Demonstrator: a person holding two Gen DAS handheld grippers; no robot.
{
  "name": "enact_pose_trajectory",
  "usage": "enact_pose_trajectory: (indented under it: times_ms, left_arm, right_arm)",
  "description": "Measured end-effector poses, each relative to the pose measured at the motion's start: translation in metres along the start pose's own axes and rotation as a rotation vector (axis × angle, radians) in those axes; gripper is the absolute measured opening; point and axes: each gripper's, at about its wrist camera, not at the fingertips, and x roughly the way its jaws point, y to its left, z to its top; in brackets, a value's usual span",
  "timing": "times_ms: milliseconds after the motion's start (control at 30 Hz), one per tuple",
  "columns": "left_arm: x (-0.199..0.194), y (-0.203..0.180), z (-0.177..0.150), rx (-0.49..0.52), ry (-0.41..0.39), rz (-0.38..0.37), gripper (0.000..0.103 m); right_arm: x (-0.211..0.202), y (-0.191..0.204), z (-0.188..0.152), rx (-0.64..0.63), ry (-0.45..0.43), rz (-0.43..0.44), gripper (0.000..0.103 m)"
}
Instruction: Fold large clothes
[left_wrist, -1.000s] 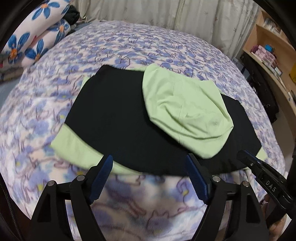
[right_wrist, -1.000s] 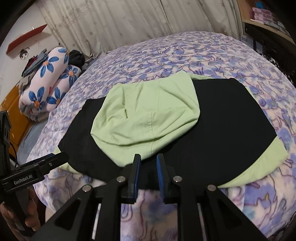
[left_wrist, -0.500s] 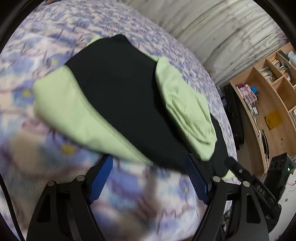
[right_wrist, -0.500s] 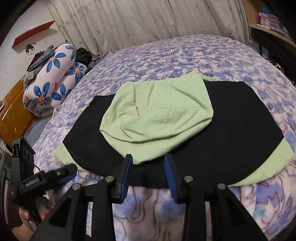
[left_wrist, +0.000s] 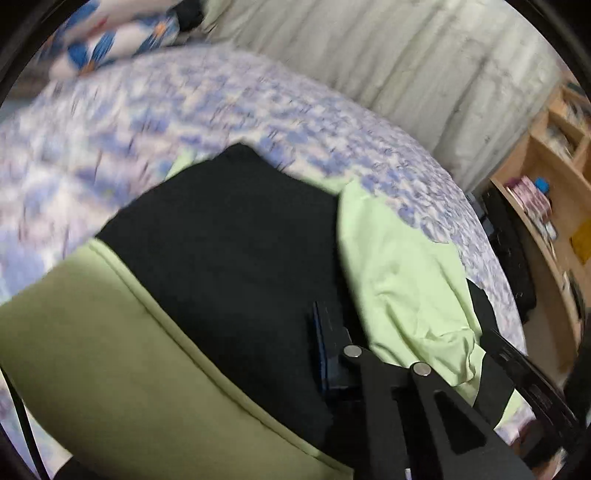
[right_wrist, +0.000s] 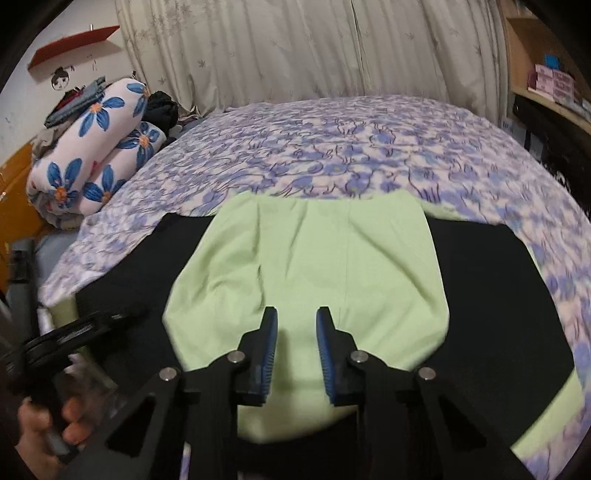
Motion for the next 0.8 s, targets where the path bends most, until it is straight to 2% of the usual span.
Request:
enact_pose_trajectory:
  times_ms: [33, 67, 100, 133, 267, 400, 467, 533, 667, 733, 800]
  left_arm:
    - [-0.004, -0.009, 0.000, 0.036, -0.021, 0.014, 0.010]
    - [-0.011, -0.024, 0.001, 0.105, -0.056, 0.036, 0.009]
    - [-0.017, -0.036, 0.003, 0.154, -0.081, 0.048, 0.009]
    - [-0.023, -0.050, 0.005, 0.204, -0.102, 0.046, 0.009]
    - [-0.041, -0.117, 0.013, 0.403, -0.162, -0.008, 0.007]
    - [-0.044, -0.191, 0.014, 0.572, -0.190, -0.107, 0.007]
    - [-0.041, -0.230, 0.002, 0.660, -0.183, -0.143, 0.007]
    - [-0.030, -0.262, -0.011, 0.728, -0.153, -0.176, 0.007]
    - [0.004, -0.312, -0.051, 0.840, -0.053, -0.230, 0.007]
    - [0.028, -0.330, -0.078, 0.899, 0.033, -0.240, 0.008]
    - [0.055, -0.338, -0.104, 0.949, 0.122, -0.212, 0.011]
  right_arm:
    - [0.013, 0.000, 0.000, -0.002, 0.033, 0.000, 0.019]
    - [0.028, -0.001, -0.005, 0.004, 0.092, 0.020, 0.012]
    - [0.045, -0.001, -0.013, 0.015, 0.180, 0.054, 0.008]
    - [0.054, -0.002, -0.023, 0.024, 0.218, 0.070, 0.007]
    - [0.037, -0.003, -0.039, 0.030, 0.153, 0.095, 0.007]
    - [0.005, -0.041, -0.049, 0.192, 0.131, 0.251, 0.006]
    - [-0.018, -0.064, -0.057, 0.280, 0.096, 0.267, 0.006]
    - [-0.049, -0.098, -0.066, 0.362, 0.032, 0.193, 0.007]
    - [-0.101, -0.161, -0.086, 0.497, -0.068, -0.036, 0.007]
    - [-0.118, -0.186, -0.096, 0.548, -0.087, -0.139, 0.007]
    - [-0.123, -0.206, -0.107, 0.582, -0.072, -0.213, 0.007]
